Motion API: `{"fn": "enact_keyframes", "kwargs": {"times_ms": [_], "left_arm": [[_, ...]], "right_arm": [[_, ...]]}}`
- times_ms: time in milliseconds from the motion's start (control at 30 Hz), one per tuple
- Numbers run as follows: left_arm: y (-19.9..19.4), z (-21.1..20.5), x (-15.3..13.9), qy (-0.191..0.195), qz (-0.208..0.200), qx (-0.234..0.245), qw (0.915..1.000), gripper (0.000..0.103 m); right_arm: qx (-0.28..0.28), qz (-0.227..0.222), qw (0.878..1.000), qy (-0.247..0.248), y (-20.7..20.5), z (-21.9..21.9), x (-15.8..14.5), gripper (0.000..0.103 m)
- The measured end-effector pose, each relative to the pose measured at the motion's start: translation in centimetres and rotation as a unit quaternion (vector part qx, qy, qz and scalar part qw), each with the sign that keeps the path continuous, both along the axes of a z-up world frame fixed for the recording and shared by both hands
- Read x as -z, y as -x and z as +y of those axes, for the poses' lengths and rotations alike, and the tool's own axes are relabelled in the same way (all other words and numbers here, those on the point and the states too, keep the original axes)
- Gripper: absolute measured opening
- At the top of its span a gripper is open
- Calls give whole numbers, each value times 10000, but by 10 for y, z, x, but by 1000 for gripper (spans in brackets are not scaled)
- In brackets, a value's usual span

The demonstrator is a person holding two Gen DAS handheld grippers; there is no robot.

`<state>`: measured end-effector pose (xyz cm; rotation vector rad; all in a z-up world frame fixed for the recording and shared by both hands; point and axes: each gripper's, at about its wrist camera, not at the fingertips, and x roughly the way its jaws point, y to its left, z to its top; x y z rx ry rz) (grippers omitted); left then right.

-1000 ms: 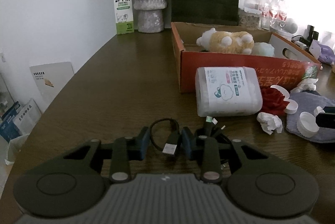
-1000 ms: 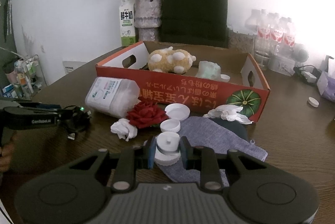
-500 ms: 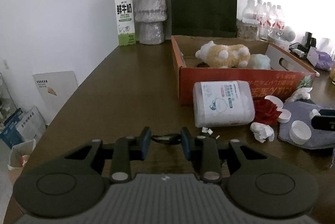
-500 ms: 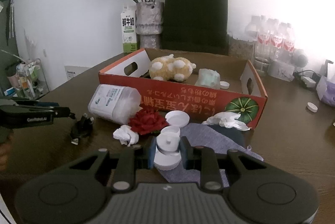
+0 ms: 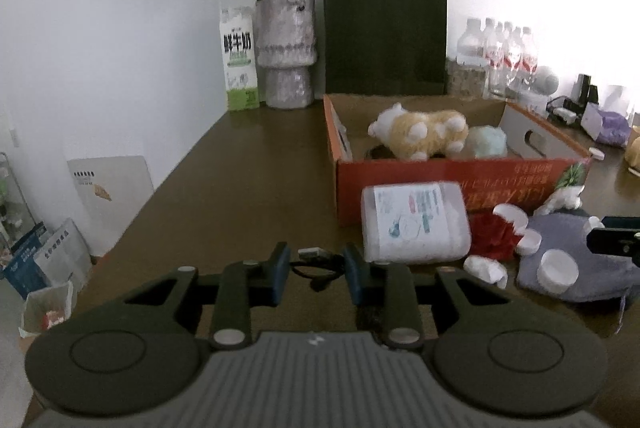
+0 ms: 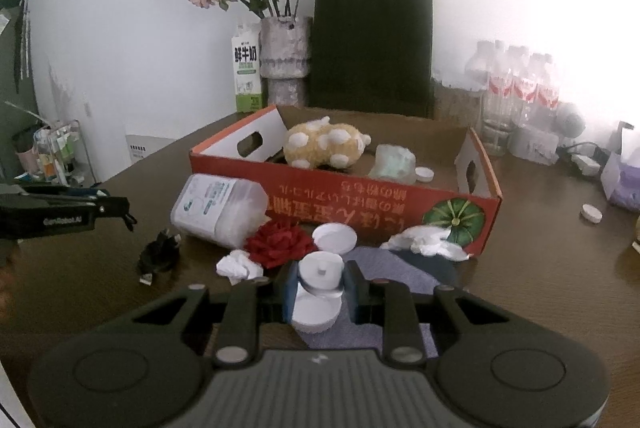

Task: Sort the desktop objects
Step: 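Lift the cable with the left tool while the right tool carries the cap toward the box, then open both tools over the box to drop the cable and cap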

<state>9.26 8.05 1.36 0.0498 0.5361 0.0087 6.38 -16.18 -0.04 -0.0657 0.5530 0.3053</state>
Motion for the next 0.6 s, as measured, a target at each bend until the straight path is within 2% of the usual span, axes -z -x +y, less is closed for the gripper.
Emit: {"fn": "enact_keyframes", "kwargs": {"times_ms": [300, 467, 600], "left_arm": [[-8, -22, -49, -103, -704, 279, 9971, 29], [-31, -42, -78, -90, -1131, 503, 9923, 29], [-54, -61, -89, -33, -1256, 658, 9899, 29]], "right_arm": [[-101, -463, 9989, 37, -19, -3, -32, 23], [-118, -737, 9972, 79, -43, -7, -52, 23], [-96, -772, 9969, 106, -69, -12, -62, 23]]}}
